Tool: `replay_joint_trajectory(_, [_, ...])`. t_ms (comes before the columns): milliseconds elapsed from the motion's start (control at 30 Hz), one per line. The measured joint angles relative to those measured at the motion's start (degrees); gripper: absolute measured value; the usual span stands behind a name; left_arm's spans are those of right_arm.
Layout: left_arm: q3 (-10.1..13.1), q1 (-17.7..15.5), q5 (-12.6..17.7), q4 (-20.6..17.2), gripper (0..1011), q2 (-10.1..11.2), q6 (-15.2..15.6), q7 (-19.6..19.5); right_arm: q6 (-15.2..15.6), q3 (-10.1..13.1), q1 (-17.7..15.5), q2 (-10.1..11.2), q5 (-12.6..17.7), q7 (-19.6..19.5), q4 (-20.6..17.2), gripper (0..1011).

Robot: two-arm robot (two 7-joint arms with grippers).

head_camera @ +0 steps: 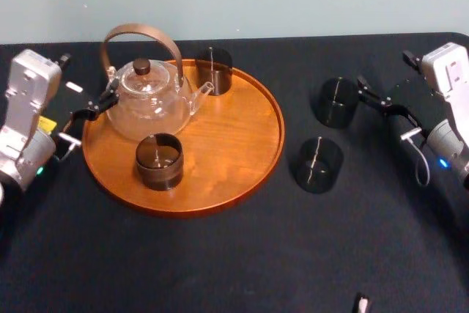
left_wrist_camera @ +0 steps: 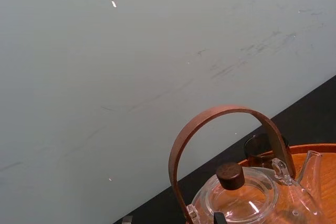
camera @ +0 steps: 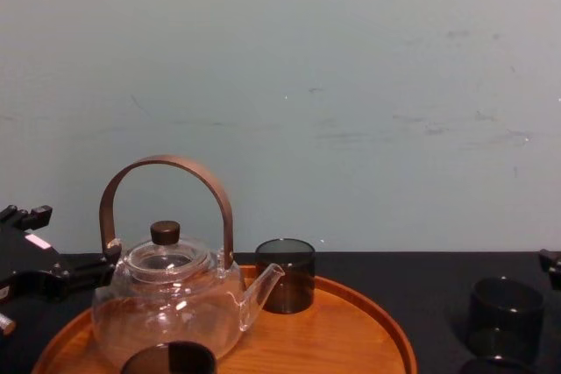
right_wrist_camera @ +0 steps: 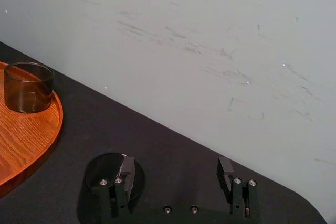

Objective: Pick up the glass from the table and place it on the tray.

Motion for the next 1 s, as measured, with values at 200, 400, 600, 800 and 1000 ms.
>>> replay_joint_trajectory(200, [0.0,0.0,0.0,0.0,1001,0.0,0.0,0.0,0.0,0.0,0.0,0.0,0.0,0.0,0.0,1002])
replay_joint_trajectory(400, [0.0,0.0,0.0,0.0,1002,0.0,0.0,0.0,0.0,0.0,0.0,0.0,0.0,0.0,0.0,1002])
replay_joint_trajectory(600, [0.0,0.0,0.0,0.0,1001,0.0,0.0,0.0,0.0,0.0,0.0,0.0,0.0,0.0,0.0,1003])
replay_joint_trajectory(800, [0.0,0.0,0.0,0.0,1001,0.0,0.0,0.0,0.0,0.0,0.0,0.0,0.0,0.0,0.0,1002])
replay_joint_trajectory(1000, [0.0,0.0,0.0,0.0,1001,0.0,0.0,0.0,0.0,0.0,0.0,0.0,0.0,0.0,0.0,1002])
